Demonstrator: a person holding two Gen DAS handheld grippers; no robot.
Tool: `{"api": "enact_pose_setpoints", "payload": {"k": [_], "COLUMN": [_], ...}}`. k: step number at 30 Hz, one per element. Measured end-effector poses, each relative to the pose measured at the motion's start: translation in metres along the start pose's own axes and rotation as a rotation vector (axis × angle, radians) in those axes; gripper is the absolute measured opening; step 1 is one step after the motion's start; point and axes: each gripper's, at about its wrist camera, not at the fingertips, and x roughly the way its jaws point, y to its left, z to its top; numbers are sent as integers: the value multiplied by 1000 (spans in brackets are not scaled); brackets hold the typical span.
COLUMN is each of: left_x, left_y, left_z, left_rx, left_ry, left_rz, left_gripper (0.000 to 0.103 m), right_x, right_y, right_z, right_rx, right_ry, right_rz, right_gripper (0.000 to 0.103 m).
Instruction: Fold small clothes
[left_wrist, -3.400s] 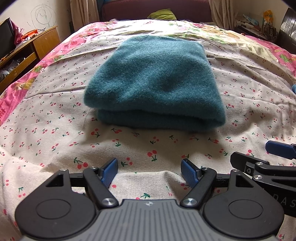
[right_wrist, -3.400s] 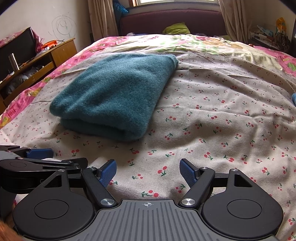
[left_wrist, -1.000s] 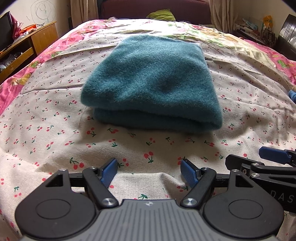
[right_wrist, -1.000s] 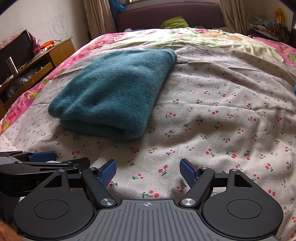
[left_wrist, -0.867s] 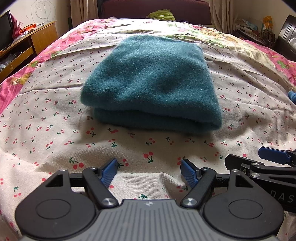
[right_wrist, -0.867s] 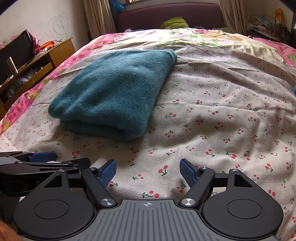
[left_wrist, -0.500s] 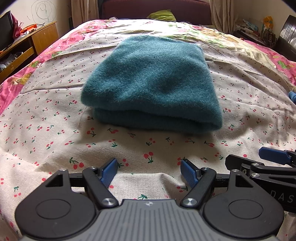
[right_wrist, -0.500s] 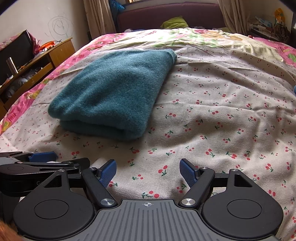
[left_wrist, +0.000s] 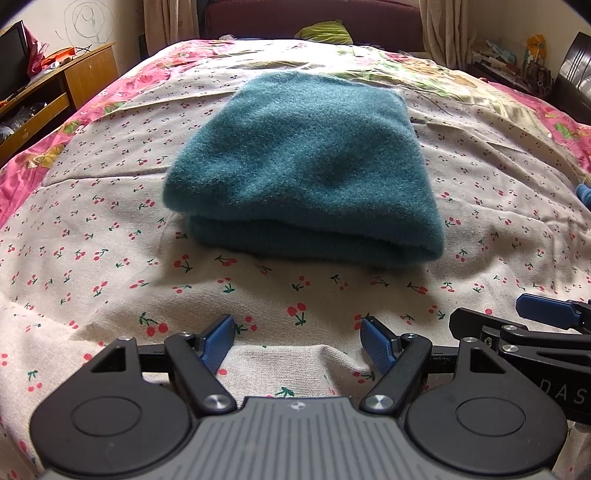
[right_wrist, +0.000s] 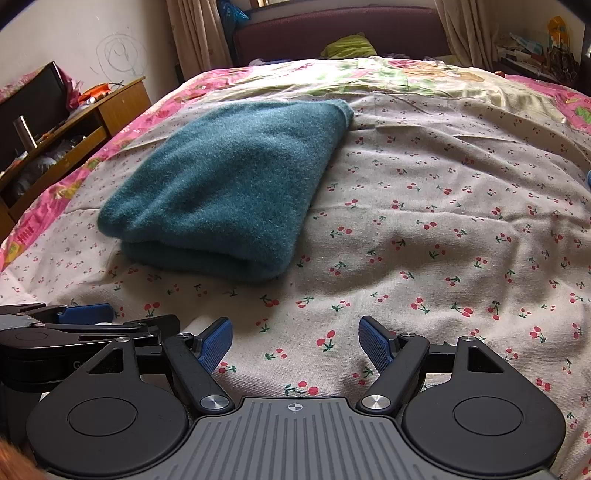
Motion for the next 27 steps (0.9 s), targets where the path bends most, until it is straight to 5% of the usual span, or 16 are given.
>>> {"api": "enact_pose_setpoints", "payload": {"k": [27], "left_x": [-1], "left_y": [0], "left_z": [1], "left_rx": [-8], "left_ry": [3], "left_rz": [0], "left_gripper": [85], "right_x": [0], "right_y": [0], "right_z": [0], "right_rx": [1], "right_ry": [-2], "right_rz": [0], "right_gripper": [78]}}
